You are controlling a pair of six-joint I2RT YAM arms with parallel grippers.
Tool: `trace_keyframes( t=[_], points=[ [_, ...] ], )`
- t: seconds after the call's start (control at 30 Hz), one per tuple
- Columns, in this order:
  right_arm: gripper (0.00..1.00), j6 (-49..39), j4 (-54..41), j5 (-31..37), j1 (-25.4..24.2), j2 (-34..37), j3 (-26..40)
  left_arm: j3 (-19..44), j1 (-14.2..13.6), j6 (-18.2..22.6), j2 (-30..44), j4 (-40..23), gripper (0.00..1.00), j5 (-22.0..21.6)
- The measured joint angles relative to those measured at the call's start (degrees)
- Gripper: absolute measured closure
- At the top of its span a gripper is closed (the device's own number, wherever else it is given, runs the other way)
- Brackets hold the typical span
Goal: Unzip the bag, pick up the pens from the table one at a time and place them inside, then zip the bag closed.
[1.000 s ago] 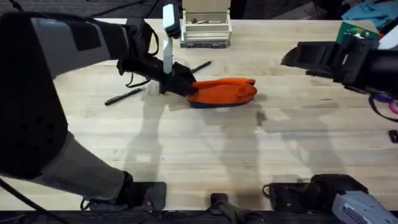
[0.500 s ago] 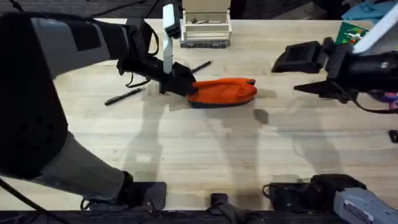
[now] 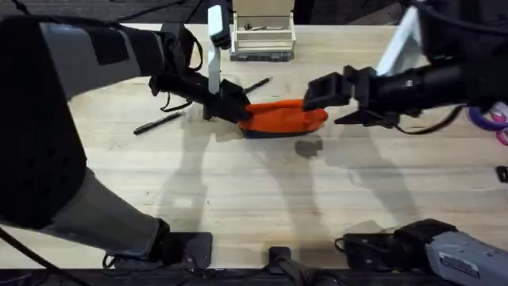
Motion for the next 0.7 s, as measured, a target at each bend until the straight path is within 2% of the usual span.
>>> trace_keyframes(
  t=[0.17,0.47,0.7],
  points=[
    [0.004,2.41,2.86,-0.02,1.92,3.72,0.01,0.0,0.0,0.0,0.0,0.01,0.958,0.0],
    [0.004,9.6,5.0,-0.02,2.09,7.94,0.02,0.0,0.0,0.0,0.0,0.0,0.958,0.0],
    [0.004,10.4,6.52,0.34,2.09,11.34,0.13,0.0,0.0,0.0,0.02,0.0,0.958,0.0]
  ],
)
